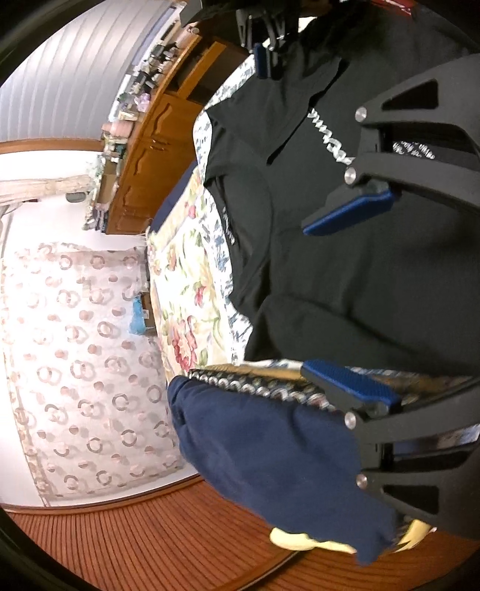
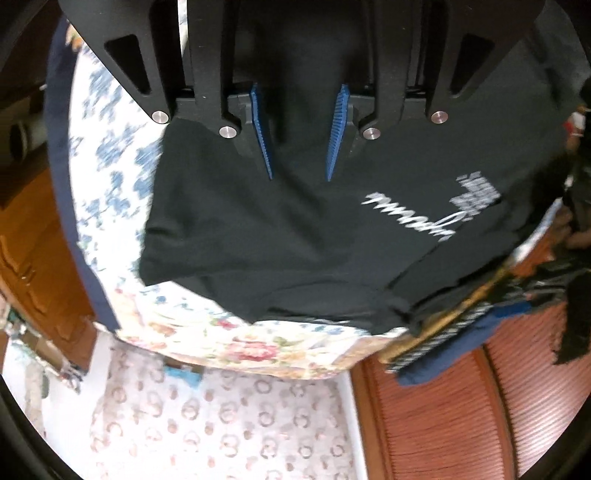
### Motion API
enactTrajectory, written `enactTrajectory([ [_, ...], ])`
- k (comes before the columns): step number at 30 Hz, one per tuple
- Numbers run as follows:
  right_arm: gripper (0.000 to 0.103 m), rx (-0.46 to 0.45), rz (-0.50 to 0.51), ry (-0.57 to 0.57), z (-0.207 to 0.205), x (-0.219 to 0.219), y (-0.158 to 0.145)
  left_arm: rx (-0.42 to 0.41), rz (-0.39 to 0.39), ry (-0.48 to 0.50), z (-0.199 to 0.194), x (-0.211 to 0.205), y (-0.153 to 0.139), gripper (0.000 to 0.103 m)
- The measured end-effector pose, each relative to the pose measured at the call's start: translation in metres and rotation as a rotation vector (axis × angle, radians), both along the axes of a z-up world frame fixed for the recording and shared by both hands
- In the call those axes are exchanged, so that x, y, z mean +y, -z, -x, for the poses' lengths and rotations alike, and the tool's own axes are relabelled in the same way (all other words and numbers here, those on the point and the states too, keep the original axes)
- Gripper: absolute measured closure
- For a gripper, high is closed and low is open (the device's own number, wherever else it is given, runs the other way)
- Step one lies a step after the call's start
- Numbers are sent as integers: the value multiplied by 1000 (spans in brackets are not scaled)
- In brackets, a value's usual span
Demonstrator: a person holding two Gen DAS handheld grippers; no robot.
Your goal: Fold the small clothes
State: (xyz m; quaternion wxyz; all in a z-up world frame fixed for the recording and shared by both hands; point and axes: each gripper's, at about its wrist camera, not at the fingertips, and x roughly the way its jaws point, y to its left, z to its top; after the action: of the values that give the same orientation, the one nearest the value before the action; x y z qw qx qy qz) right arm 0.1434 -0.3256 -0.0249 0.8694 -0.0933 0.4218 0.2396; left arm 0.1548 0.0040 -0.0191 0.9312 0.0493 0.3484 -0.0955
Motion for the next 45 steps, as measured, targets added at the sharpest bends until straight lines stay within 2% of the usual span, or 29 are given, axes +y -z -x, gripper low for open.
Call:
enactTrajectory([
  [3,74,-16,43,18,-22,-4,5,17,-17,6,-17,1,-3,39],
  [6,74,-10,46,29,-43,-8,11,57,-10,22,-36,-3,-1,44],
  [8,74,-7,48,28,-53,-9,14,95,-7,34,-49,-8,4,52],
  [11,73,13,45,26,-67,-10,21,138,-25,38,-64,-17,12,56],
  [17,71,4,9,12,-71,-13,26,221,-80,19,-88,-28,38,57],
  [21,71,16,-20,11,-72,-17,25,248,-114,-2,-98,-29,49,58],
  [25,71,21,-34,11,-72,-20,25,266,-146,-10,-103,-30,56,70],
  [26,71,21,-35,11,-72,-20,24,266,-152,-11,-105,-30,56,81],
  [28,71,22,-35,11,-72,-20,25,256,-154,-15,-104,-28,55,96],
  [31,71,22,-35,11,-72,-19,24,211,-107,-10,-96,-19,39,97],
  [38,71,15,-21,10,-72,-19,25,88,-17,-69,-83,21,-6,98],
  [45,71,5,-9,16,-72,-16,24,46,45,-88,-80,45,-21,98],
])
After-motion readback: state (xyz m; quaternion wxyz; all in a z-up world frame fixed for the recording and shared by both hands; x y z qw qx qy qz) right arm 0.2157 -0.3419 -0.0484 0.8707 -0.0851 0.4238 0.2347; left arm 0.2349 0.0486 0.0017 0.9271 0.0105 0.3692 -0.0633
